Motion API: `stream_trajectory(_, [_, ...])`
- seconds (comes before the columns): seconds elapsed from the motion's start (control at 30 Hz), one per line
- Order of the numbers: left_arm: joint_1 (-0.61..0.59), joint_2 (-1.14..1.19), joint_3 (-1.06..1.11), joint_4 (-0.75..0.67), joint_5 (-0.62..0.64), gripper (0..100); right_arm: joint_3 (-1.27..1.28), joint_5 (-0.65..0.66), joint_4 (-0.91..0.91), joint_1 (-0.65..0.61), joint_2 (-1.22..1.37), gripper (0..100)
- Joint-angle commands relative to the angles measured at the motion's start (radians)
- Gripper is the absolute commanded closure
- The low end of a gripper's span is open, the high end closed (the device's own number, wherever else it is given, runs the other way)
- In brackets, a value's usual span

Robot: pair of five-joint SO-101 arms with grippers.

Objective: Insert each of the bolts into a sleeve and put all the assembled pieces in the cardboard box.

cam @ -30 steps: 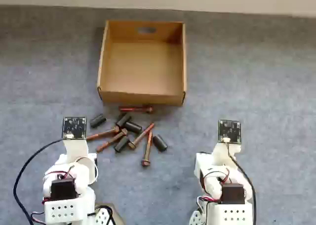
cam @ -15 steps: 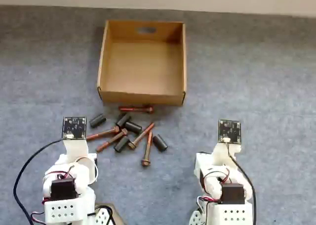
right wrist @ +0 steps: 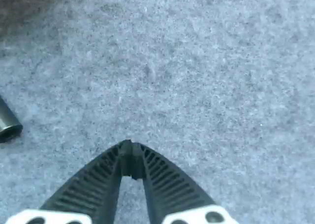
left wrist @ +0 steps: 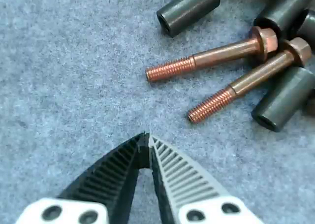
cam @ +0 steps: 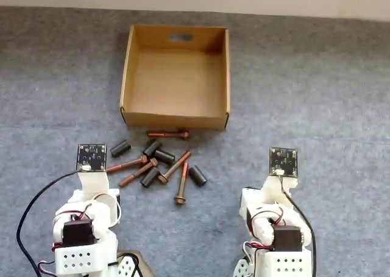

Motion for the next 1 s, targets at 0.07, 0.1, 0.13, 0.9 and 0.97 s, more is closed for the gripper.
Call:
stream_trajectory(0.07, [-0.007, 0.001, 0.018, 0.002, -0.003, 99, 0.133, 0.008, 0.004, 0.008, -0.007, 98.9])
stream_trajectory(0.1, [-0.007, 0.001, 0.018, 0.002, -0.003, 99, 0.133, 0.008, 0.004, 0.008, -0.007, 98.9])
stream_trajectory(0.13, [-0.007, 0.001, 0.018, 0.002, -0.003, 99, 0.133, 0.008, 0.004, 0.008, -0.007, 98.9])
stream_trajectory(0.9, [-0.007, 0.001, 0.018, 0.002, -0.003, 99, 0.133, 0.011, -0.021, -0.044, -0.007, 98.9])
stream_trajectory(0.97, [-0.007, 0.001, 0.018, 0.002, -0.003, 99, 0.133, 0.011, -0.082, -0.11, -0.007, 98.9])
